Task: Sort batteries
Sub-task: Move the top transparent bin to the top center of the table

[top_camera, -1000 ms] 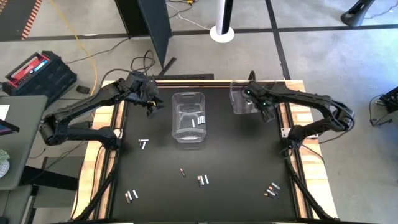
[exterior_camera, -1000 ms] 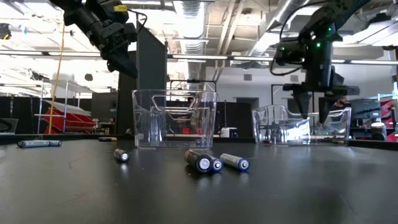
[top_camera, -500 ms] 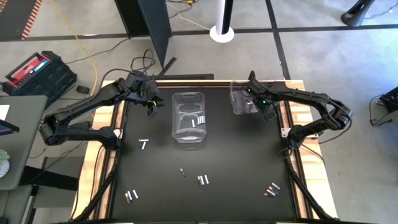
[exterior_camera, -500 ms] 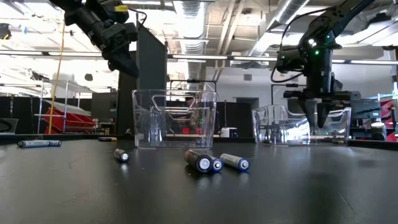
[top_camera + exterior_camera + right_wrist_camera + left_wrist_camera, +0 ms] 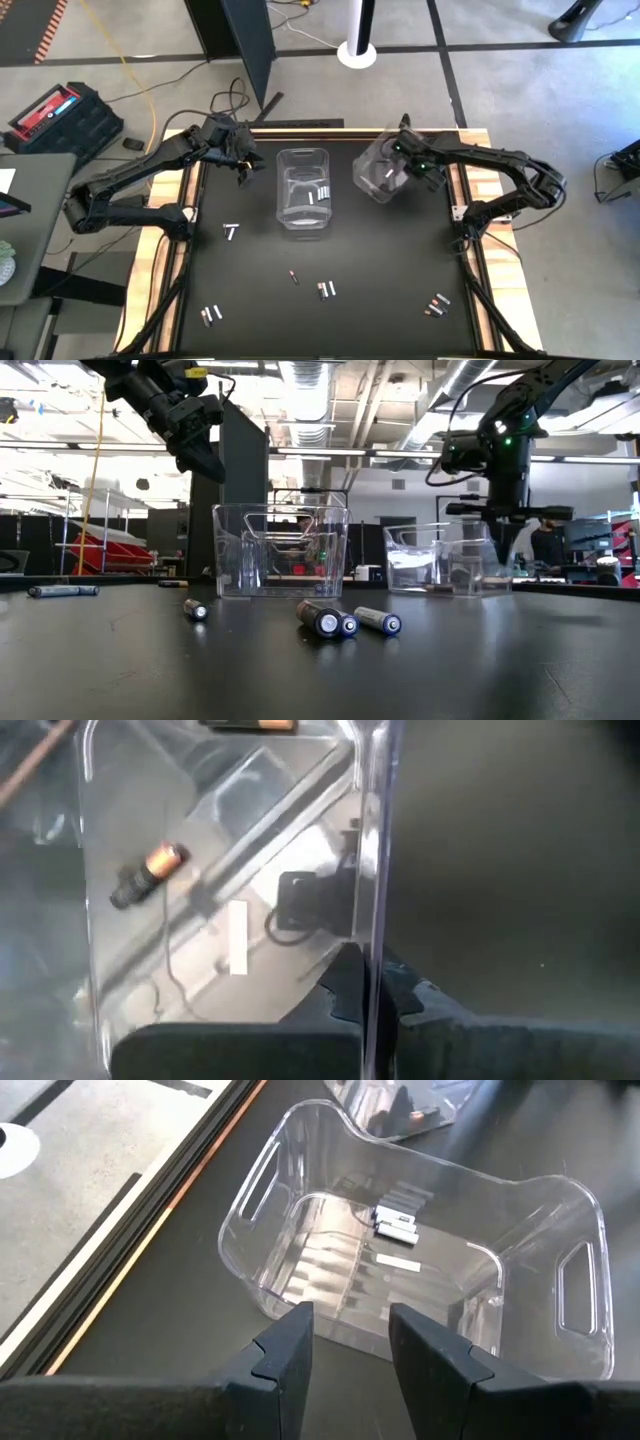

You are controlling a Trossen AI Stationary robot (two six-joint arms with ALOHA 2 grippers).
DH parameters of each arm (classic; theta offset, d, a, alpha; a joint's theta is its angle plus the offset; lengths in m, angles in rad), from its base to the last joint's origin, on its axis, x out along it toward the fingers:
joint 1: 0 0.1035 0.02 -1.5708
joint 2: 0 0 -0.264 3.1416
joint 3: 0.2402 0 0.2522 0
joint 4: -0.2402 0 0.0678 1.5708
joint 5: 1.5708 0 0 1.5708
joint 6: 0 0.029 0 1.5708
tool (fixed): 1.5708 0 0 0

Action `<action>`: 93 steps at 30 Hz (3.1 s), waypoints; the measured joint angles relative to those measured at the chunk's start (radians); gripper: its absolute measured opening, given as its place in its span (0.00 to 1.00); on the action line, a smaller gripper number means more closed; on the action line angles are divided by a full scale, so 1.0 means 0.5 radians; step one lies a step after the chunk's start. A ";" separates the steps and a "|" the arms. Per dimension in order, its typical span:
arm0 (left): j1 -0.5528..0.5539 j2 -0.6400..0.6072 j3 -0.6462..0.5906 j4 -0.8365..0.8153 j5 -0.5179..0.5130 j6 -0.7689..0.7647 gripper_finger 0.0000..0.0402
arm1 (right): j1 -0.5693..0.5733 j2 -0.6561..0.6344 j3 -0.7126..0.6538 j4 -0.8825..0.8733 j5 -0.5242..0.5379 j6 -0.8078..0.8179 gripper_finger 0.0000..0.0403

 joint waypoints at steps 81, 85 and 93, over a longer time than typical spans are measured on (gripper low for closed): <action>0.000 0.000 0.001 0.050 -0.151 -0.308 0.32 | 0.469 0.369 0.452 -0.042 -0.151 -0.861 0.05; 0.000 0.000 0.001 0.050 -0.151 -0.308 0.32 | 0.469 0.369 0.452 -0.058 -0.151 -0.861 0.08; 0.000 0.000 0.001 0.050 -0.151 -0.308 0.32 | 0.469 0.369 0.452 -0.076 -0.151 -0.861 0.13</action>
